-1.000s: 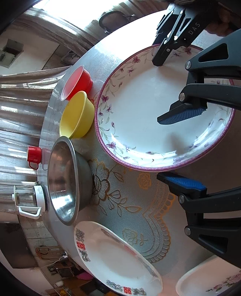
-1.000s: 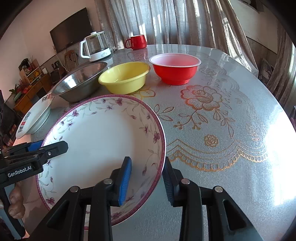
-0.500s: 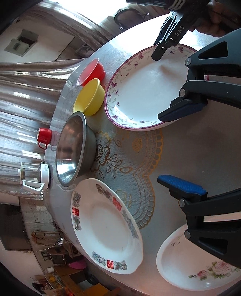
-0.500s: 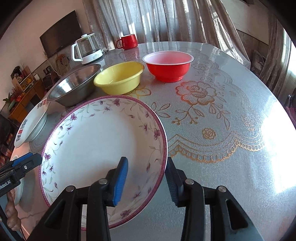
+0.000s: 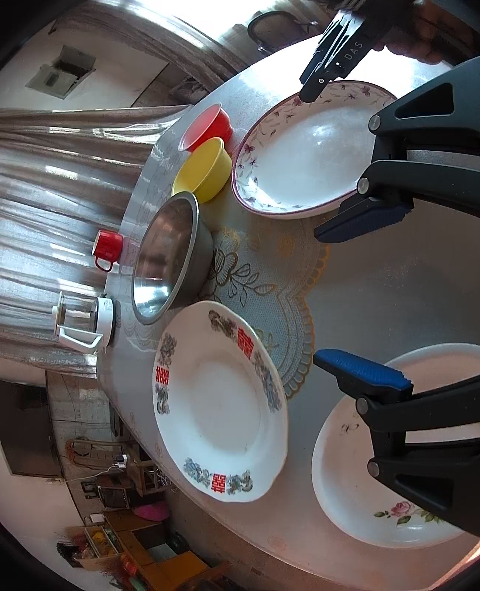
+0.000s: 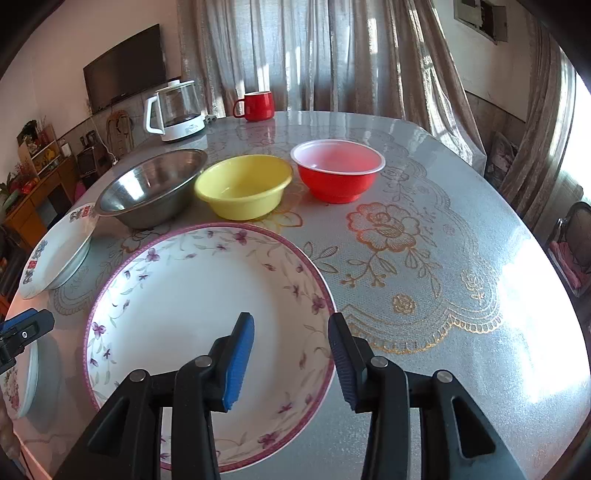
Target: Organize plates and bowls
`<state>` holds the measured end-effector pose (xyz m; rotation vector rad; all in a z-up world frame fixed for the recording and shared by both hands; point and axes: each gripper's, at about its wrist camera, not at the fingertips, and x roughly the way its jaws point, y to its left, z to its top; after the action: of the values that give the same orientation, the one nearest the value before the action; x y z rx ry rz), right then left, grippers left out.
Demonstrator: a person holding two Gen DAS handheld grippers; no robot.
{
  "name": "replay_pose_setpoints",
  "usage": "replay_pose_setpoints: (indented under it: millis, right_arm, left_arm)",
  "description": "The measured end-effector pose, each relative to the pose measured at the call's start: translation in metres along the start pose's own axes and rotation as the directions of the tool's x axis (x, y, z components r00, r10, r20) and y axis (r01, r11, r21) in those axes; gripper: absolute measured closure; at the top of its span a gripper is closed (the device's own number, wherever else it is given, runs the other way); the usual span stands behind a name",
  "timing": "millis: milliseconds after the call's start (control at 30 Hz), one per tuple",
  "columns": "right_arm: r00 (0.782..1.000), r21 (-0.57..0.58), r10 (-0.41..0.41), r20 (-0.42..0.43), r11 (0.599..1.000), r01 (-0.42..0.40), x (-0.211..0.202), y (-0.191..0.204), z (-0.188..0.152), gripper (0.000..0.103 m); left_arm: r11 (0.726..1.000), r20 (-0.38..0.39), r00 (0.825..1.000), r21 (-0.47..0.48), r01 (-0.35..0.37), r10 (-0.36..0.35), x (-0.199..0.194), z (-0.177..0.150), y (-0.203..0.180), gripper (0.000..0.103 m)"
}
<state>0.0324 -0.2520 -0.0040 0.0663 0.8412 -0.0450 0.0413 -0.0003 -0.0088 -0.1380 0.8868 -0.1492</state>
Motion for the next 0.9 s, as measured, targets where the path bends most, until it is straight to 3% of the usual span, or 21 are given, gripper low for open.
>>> replay_pose_setpoints:
  millis: [200, 400, 533, 733, 900]
  right_arm:
    - [0.999, -0.055, 0.051, -0.005, 0.997, -0.051, 0.001, 0.027, 0.002, 0.061]
    - [0.982, -0.092, 0.189, -0.029, 0.977, -0.191, 0.000, 0.057, 0.009, 0.058]
    - [0.951, -0.109, 0.301, -0.071, 0.945, -0.308, 0.004, 0.081, 0.013, 0.057]
    - [0.886, -0.081, 0.437, -0.154, 0.888, -0.452, 0.025, 0.116, 0.025, 0.056]
    - [0.865, -0.091, 0.466, -0.186, 0.869, -0.487, 0.039, 0.145, 0.032, 0.056]
  left_arm:
    - [0.999, 0.020, 0.999, -0.021, -0.035, 0.036, -0.009, -0.001, 0.016, 0.042]
    - [0.997, 0.024, 0.998, -0.042, -0.065, 0.066, -0.013, -0.003, 0.031, 0.042]
    - [0.994, 0.032, 0.995, -0.052, -0.097, 0.099, -0.015, -0.002, 0.042, 0.042]
    - [0.984, 0.048, 0.985, -0.072, -0.162, 0.165, -0.018, 0.002, 0.063, 0.042]
    - [0.976, 0.052, 0.977, -0.090, -0.200, 0.205, -0.018, 0.006, 0.080, 0.042]
